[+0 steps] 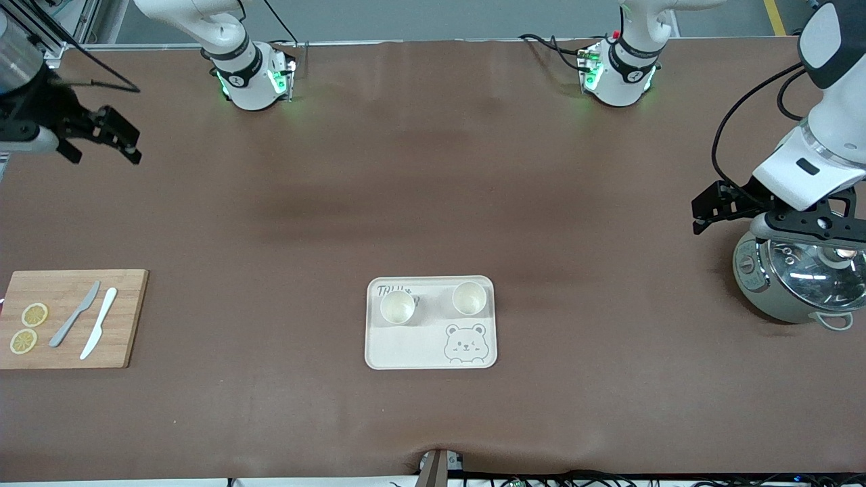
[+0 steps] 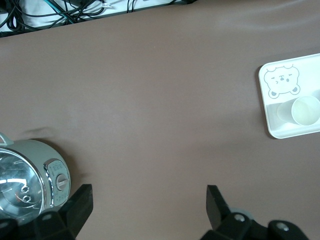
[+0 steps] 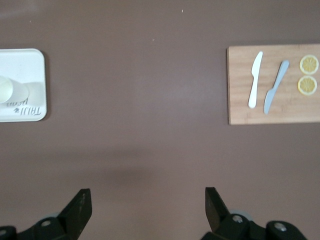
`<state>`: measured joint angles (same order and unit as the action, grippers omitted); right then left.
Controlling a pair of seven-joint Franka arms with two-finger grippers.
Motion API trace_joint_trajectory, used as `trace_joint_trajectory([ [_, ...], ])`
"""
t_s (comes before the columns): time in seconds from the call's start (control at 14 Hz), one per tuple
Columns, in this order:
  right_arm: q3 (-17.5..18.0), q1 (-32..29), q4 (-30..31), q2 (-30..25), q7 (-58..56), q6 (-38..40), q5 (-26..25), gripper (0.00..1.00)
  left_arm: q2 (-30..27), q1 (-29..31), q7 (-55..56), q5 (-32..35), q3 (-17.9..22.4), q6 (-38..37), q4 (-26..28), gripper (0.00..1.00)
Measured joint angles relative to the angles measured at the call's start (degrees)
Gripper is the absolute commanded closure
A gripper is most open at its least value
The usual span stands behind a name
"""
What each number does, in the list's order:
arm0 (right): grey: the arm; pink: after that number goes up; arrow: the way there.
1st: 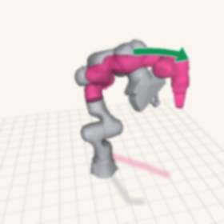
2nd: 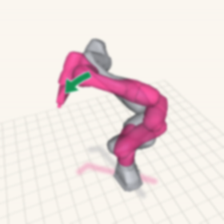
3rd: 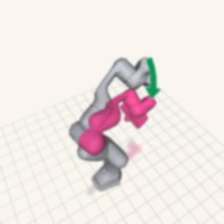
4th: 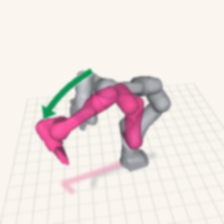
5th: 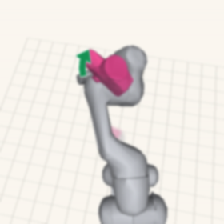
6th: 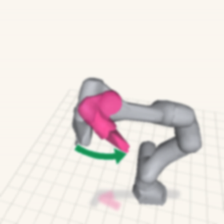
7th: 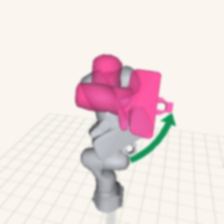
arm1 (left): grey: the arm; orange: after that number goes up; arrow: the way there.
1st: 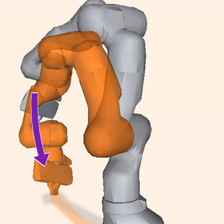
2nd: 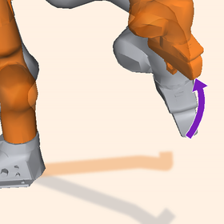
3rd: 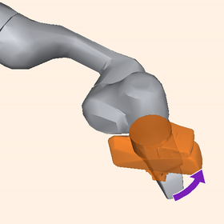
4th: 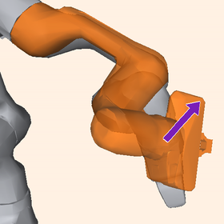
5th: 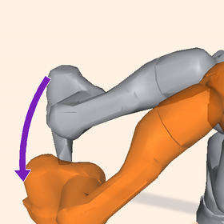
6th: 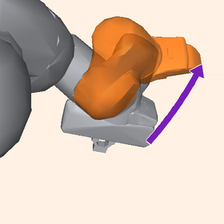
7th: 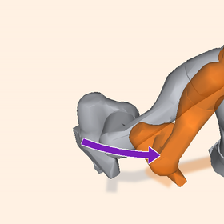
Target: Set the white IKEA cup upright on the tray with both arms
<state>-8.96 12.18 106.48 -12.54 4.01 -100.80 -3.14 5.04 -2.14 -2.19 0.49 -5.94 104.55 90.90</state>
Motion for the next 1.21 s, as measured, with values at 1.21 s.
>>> trace_joint_trajectory([
  [1.21,-1.5,-10.1,-16.1,14.3,-12.3,6.4,3.7,0.0,1.9,1.1,0.0,0.0,0.4,0.2,0.0,0.0],
])
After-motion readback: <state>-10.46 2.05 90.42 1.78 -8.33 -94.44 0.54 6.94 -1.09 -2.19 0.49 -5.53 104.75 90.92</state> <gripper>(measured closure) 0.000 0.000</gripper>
